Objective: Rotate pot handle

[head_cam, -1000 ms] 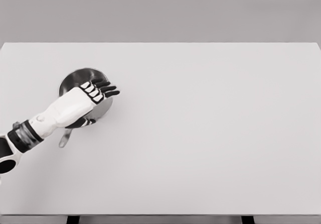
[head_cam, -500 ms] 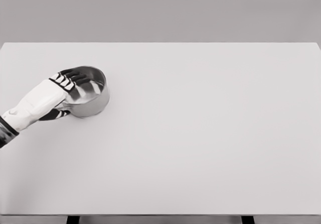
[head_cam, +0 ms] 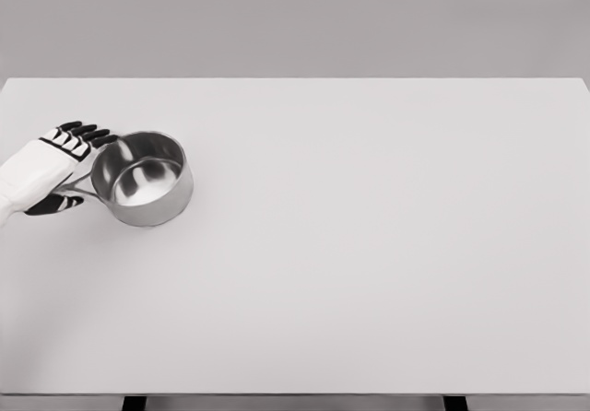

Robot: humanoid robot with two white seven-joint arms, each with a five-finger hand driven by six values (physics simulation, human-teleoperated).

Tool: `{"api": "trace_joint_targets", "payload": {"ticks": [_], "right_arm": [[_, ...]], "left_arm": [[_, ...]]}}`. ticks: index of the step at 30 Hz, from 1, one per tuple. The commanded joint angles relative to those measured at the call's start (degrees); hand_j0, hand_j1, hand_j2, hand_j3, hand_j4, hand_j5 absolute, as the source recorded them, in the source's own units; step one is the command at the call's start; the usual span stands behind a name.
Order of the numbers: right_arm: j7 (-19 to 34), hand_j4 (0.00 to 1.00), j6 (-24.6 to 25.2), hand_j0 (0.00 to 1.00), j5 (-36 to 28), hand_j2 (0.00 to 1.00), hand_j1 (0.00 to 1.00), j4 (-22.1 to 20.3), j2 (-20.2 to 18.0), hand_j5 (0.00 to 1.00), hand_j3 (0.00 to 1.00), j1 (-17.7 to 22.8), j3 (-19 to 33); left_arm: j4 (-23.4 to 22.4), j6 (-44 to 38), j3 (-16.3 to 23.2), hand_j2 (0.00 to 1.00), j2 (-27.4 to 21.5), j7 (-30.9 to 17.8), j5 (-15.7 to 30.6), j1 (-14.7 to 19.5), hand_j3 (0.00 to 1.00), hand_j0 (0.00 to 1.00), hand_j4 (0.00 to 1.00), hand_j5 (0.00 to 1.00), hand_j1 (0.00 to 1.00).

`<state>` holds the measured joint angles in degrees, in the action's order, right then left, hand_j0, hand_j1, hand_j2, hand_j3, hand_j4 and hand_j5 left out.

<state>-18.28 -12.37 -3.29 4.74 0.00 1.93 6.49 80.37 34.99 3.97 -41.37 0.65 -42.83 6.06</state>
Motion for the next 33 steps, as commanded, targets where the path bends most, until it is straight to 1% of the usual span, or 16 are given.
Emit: {"api": "trace_joint_targets", "payload": {"ticks": [1,3,4,6,7,9,12,15,20,23,33], "right_arm": [[0.0,1.00,0.0,1.00,-0.1,1.00,1.00,0.0,0.0,1.00,1.00,0.0,0.0],[0.0,1.00,0.0,1.00,-0.1,1.00,1.00,0.0,0.0,1.00,1.00,0.0,0.0],[0.0,1.00,0.0,1.00,-0.1,1.00,1.00,0.0,0.0,1.00,1.00,0.1,0.0],[0.0,1.00,0.0,1.00,-0.1,1.00,1.00,0.0,0.0,1.00,1.00,0.0,0.0],[0.0,1.00,0.0,1.00,-0.1,1.00,1.00,0.0,0.0,1.00,1.00,0.0,0.0],[0.0,1.00,0.0,1.00,-0.1,1.00,1.00,0.0,0.0,1.00,1.00,0.1,0.0],[0.0,1.00,0.0,1.00,-0.1,1.00,1.00,0.0,0.0,1.00,1.00,0.0,0.0],[0.0,1.00,0.0,1.00,-0.1,1.00,1.00,0.0,0.0,1.00,1.00,0.0,0.0],[0.0,1.00,0.0,1.00,-0.1,1.00,1.00,0.0,0.0,1.00,1.00,0.1,0.0],[0.0,1.00,0.0,1.00,-0.1,1.00,1.00,0.0,0.0,1.00,1.00,0.0,0.0],[0.0,1.00,0.0,1.00,-0.1,1.00,1.00,0.0,0.0,1.00,1.00,0.0,0.0]], "left_arm": [[-0.4,0.0,-1.1,1.00,-0.5,0.1,0.4,0.0,1.00,1.00,1.00,1.00,1.00],[-1.8,0.0,-2.3,1.00,-0.6,0.1,0.4,0.2,1.00,1.00,1.00,1.00,1.00],[-2.3,0.0,-2.3,1.00,-0.6,0.1,0.4,0.4,1.00,1.00,1.00,1.00,1.00],[-2.4,0.0,-2.4,1.00,-0.9,0.1,0.4,0.4,1.00,1.00,1.00,1.00,1.00],[-2.4,0.0,-2.5,1.00,-1.8,0.1,0.5,0.4,1.00,1.00,1.00,1.00,1.00],[-4.0,0.0,-4.3,1.00,-2.1,0.1,0.5,0.4,1.00,1.00,1.00,1.00,1.00],[-5.1,0.0,-4.3,1.00,-2.7,0.0,0.4,1.0,1.00,1.00,1.00,1.00,1.00],[-7.8,0.0,-4.2,1.00,-2.4,0.0,0.3,2.8,1.00,1.00,1.00,1.00,1.00],[-8.0,0.0,-3.9,1.00,-1.8,-0.2,-0.7,4.2,1.00,1.00,1.00,1.00,1.00],[-11.8,0.0,-3.0,1.00,-0.6,-0.2,-2.3,7.0,1.00,1.00,1.00,1.00,1.00],[-11.9,0.0,-3.0,1.00,-0.4,-0.2,-2.3,7.6,1.00,1.00,1.00,1.00,1.00]]}}
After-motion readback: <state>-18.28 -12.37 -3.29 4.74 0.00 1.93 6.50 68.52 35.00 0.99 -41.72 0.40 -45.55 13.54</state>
